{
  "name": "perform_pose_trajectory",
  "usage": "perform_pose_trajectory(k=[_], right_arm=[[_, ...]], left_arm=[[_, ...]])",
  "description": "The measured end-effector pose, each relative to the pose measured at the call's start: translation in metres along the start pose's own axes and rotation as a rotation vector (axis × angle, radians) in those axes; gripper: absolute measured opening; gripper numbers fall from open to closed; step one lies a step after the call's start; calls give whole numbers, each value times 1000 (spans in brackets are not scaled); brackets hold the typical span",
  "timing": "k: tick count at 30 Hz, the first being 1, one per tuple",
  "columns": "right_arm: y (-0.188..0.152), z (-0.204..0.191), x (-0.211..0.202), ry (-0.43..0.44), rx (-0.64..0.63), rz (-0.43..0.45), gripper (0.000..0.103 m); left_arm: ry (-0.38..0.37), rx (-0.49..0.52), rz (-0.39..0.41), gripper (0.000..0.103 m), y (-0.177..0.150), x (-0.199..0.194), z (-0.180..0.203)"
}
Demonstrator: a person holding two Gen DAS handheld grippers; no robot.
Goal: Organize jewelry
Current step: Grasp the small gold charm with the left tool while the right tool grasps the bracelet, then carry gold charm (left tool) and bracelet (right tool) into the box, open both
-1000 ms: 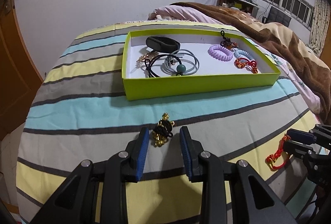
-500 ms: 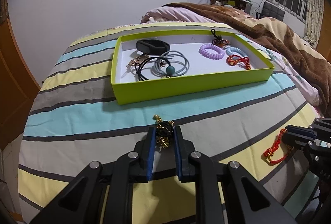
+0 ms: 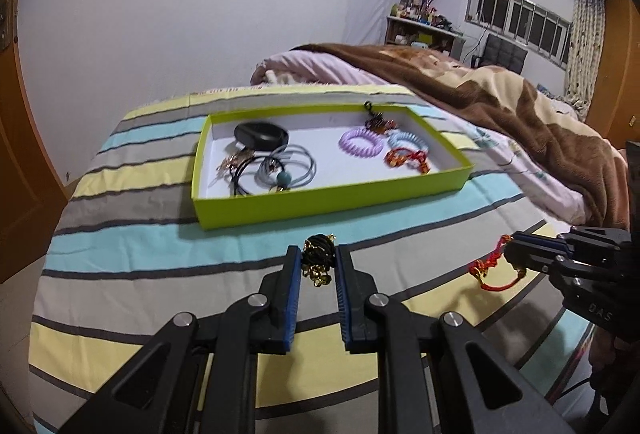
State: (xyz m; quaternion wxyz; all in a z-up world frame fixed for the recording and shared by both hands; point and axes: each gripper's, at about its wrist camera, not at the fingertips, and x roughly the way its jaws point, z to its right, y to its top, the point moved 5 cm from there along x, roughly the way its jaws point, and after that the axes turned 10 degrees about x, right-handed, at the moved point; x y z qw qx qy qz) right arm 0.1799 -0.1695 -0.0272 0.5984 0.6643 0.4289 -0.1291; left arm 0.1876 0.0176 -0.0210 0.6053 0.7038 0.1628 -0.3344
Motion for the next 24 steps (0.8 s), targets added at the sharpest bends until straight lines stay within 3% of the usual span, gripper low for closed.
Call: perform_pose_trajectory(k=[13, 24], right_arm=[[39, 12, 0, -12, 7, 60, 9], [83, 24, 24, -23, 8, 86, 9]], left_arm=[[-8, 23, 32, 18, 28, 7, 8], [-15, 35, 50, 18, 61, 30, 7]])
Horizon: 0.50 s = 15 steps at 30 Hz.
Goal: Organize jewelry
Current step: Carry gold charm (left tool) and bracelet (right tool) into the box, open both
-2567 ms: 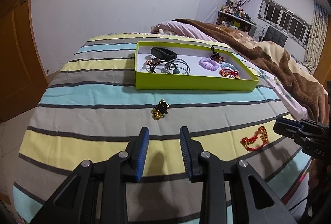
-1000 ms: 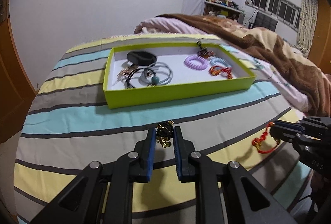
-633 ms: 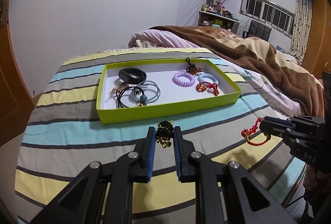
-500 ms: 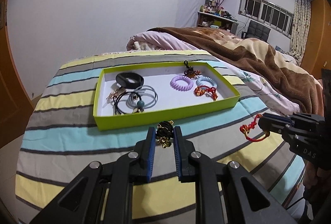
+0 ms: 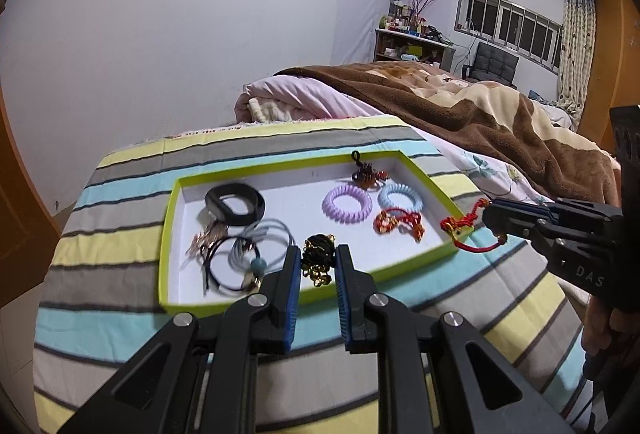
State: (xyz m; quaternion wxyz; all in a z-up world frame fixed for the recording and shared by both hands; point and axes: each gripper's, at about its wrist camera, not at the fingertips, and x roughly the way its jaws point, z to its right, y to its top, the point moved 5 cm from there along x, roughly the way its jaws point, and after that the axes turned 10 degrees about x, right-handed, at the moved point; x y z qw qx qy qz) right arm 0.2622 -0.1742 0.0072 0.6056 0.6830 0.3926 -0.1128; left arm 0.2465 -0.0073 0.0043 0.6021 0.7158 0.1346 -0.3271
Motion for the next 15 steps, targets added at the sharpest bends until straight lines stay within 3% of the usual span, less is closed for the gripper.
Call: perform_pose_trajectory(k=[15], right_arm=[[34, 27, 80, -62, 17, -85, 9]], left_arm=[[-31, 32, -71, 18, 10, 61, 3]])
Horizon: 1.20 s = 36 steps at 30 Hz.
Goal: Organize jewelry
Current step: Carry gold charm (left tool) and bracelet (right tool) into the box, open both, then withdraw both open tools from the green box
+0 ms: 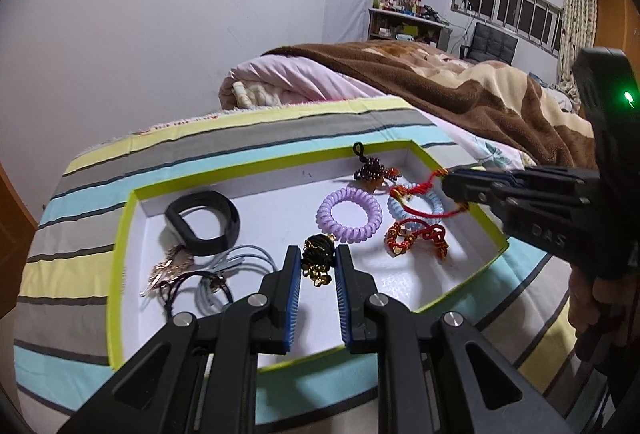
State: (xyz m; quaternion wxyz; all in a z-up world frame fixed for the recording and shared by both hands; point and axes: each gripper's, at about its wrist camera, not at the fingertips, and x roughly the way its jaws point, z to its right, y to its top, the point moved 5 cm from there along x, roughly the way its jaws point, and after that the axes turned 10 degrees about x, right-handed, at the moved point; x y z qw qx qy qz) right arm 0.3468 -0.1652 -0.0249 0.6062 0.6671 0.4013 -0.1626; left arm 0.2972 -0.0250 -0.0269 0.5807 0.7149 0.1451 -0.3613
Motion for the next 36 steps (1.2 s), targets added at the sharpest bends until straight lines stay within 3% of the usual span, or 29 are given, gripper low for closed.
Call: perform_pose_trajectory(k=[15, 19, 20, 23, 36], right_arm=[[-2, 0, 31, -37, -30, -71, 10], [-1, -1, 30, -38, -36, -68, 17], [-1, -2, 28, -35, -38, -64, 21], [-1, -3, 25, -32, -40, -52, 22], [-17, -13, -34, 7, -19, 22, 22]], left_arm=[[-38, -13, -62, 18, -8, 26, -1], [-45, -13, -65, 21, -9, 26, -2], [-47, -14, -64, 25, -9, 25, -2], [-57, -25, -53, 32, -8, 23, -2], [-28, -56, 29, 32, -9, -29, -1]])
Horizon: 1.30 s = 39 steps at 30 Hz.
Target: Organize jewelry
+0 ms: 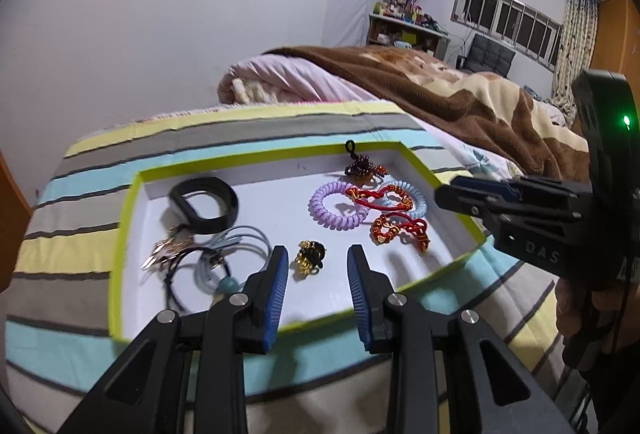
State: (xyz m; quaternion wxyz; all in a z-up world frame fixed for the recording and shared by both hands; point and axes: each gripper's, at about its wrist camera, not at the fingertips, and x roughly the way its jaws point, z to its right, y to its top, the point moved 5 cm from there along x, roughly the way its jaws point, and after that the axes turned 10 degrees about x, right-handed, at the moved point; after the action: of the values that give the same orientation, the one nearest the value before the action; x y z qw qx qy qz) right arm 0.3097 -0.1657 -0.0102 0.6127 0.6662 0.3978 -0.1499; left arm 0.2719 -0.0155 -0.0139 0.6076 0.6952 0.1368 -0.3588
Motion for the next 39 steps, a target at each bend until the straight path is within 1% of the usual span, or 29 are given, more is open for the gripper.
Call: perform_pose_trajectory(k=[6, 9, 15, 17, 23, 31, 39], right_arm=[[-20, -13, -38, 16, 0, 39, 22], [-33, -22, -54, 19, -6, 55, 22], [-58, -33, -80, 37, 2, 71, 22], [-65, -36, -87, 31, -2, 82, 22], [-88, -44, -107, 25, 3, 105, 22], [-116, -54, -122, 25, -2, 108, 22], [-134, -59, -129, 13, -20, 111, 22]], left_arm=[[54, -27, 37, 32, -12, -34, 1], [67, -48, 48, 32, -21, -49, 3], [100, -81, 60, 32, -42, -75, 5], [112, -88, 64, 32, -50, -83, 7], [144, -103, 61, 32, -71, -98, 14], [178, -122, 59, 32, -95, -114, 22], [187, -119, 58, 32, -105, -119, 29]])
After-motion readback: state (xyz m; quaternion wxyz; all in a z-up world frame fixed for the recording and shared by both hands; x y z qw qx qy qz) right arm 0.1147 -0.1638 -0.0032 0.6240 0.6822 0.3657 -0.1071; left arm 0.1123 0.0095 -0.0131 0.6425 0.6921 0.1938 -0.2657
